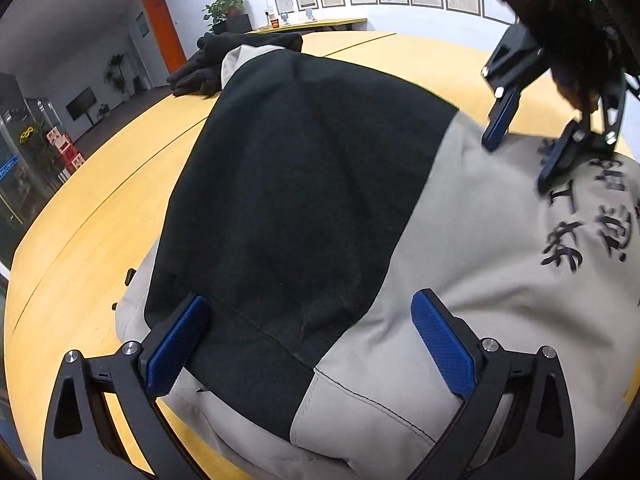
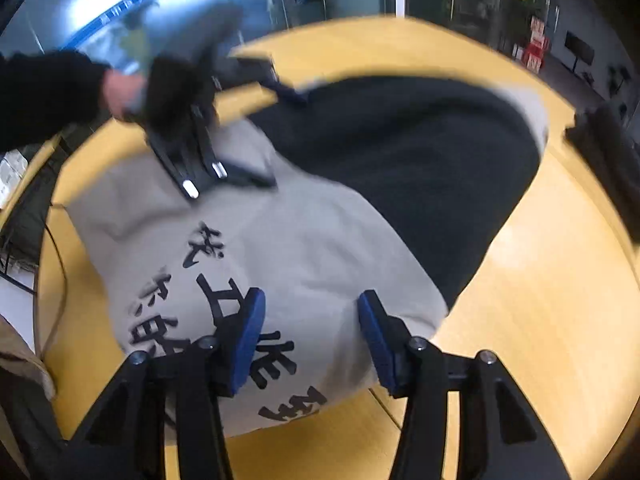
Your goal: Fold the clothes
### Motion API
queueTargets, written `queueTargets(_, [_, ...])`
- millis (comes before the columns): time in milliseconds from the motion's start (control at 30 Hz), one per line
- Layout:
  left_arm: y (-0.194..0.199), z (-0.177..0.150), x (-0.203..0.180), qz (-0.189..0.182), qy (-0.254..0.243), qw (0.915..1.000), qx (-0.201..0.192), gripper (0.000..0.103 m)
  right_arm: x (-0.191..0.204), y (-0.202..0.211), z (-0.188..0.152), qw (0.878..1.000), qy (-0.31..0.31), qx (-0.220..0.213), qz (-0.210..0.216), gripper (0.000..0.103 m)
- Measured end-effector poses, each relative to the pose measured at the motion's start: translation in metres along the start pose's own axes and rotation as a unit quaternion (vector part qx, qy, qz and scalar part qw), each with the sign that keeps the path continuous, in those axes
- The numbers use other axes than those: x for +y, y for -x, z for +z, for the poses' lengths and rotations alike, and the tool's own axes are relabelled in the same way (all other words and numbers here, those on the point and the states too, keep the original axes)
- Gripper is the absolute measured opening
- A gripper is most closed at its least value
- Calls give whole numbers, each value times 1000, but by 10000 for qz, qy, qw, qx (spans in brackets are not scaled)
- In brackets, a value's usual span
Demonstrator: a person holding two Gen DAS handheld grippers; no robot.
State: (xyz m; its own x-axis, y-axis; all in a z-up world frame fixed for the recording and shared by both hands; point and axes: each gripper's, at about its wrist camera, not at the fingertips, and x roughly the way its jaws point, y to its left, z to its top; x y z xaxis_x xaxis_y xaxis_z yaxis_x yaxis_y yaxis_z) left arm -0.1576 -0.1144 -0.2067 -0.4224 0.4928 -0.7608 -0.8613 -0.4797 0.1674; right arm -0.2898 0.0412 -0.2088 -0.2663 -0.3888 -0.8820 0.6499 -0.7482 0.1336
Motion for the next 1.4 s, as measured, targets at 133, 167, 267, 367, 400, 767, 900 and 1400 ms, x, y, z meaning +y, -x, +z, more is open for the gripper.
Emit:
queueTargets(133, [5,4,-5,325,-34,9993,191,103,-1,-5,-10,9999,47,150,-13,52])
queueTargets(167, [8,5,-8,541,-67,9982,252,100,0,-5,-11,9998,72,169,-12,52])
queueTargets(267, [51,9,-31,739,-81,9972,67,96,1,-4,-16,9997,106,202,-2,53])
queueTargets(367, [101,9,-73,505,-147,9982,-274,97,2,0,-22,9999,17,142,23,53])
queueTargets(400, [109,6,-91,339,-161,9989,-295,98,2,2,-24,9999,-15,116,26,53])
queueTargets(767, [70,-71,-153,-120,223,9974,678,100,29,58,-41,9996,11,188,218,53])
queueTargets(900, [73,-77,-151,-268,149,9974,653,100,60,78,-42,9957,729,167,544,53])
queueTargets(1400, [123,-64,-112,-796,1373,9873,44,101,63,17,-79,9837,1621,741,242,55])
